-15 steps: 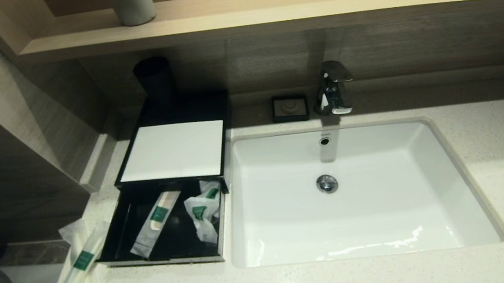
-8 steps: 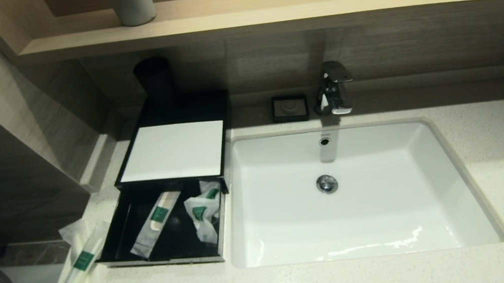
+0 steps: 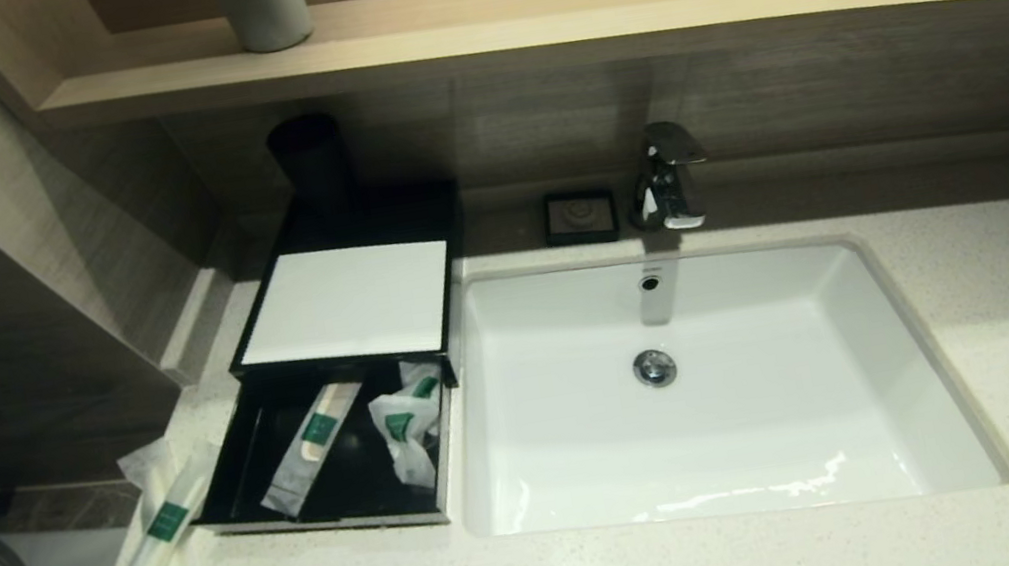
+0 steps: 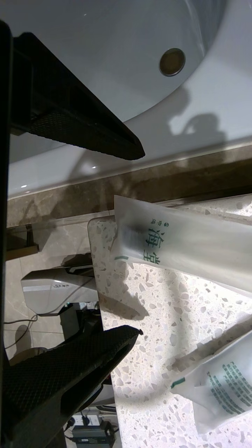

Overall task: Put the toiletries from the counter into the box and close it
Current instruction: Pick up the bathroom toiletry

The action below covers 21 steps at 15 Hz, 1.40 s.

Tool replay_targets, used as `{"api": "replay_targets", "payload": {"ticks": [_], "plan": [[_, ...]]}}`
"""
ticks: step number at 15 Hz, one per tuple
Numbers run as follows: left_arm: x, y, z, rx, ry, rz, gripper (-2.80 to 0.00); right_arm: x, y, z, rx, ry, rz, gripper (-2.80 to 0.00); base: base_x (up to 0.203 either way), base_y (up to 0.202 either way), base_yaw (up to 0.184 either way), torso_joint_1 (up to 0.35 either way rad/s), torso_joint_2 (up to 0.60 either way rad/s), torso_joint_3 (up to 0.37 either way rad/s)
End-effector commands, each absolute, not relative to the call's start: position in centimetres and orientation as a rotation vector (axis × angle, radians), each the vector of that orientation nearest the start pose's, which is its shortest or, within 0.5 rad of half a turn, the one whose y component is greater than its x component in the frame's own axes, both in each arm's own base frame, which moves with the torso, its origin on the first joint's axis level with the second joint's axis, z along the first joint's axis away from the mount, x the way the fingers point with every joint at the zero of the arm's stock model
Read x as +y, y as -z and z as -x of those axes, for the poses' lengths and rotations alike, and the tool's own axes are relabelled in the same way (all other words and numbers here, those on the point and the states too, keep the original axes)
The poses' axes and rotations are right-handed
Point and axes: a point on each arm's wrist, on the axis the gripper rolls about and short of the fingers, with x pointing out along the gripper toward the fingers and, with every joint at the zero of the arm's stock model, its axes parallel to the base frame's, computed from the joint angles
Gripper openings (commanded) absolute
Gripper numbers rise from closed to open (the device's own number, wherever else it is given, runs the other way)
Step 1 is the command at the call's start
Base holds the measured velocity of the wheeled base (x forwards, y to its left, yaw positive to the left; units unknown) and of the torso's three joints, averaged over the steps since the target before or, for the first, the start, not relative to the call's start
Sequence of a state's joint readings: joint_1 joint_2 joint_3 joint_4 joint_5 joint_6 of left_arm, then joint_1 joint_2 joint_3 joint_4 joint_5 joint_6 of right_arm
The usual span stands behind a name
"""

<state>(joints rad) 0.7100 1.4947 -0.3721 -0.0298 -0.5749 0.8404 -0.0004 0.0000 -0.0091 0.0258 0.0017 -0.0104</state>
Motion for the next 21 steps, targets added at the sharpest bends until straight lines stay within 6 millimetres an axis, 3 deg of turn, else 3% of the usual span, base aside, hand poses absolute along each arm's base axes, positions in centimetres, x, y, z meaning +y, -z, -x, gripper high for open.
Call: {"api": "replay_targets", "payload": {"ticks": [1, 18, 19, 20, 21], "plan": [[9.88, -8.69, -13.41, 0.829, 0.247, -0.136, 0.00, 0.00, -7.54, 2.35, 0.017, -0.002, 0.011, -2.80, 0.000, 0.000, 0.000, 0.000, 0.00, 0.000], [9.34, -8.29, -13.40, 0.842, 0.275, -0.129, 0.00, 0.00, -7.54, 2.35, 0.017, -0.002, 0.011, -2.80, 0.000, 0.000, 0.000, 0.000, 0.00, 0.000], [9.39, -8.30, -13.42, 0.843, 0.273, -0.127, -1.89, 0.00, -7.53, 2.35, 0.018, -0.002, 0.011, -2.80, 0.000, 0.000, 0.000, 0.000, 0.00, 0.000], [9.37, -8.32, -13.42, 0.842, 0.274, -0.128, -2.80, 0.00, -7.53, 2.35, 0.017, -0.002, 0.011, -2.80, 0.000, 0.000, 0.000, 0.000, 0.00, 0.000], [9.38, -8.32, -13.41, 0.842, 0.273, -0.128, -2.80, 0.00, -7.54, 2.35, 0.017, -0.002, 0.011, -2.80, 0.000, 0.000, 0.000, 0.000, 0.00, 0.000]]}}
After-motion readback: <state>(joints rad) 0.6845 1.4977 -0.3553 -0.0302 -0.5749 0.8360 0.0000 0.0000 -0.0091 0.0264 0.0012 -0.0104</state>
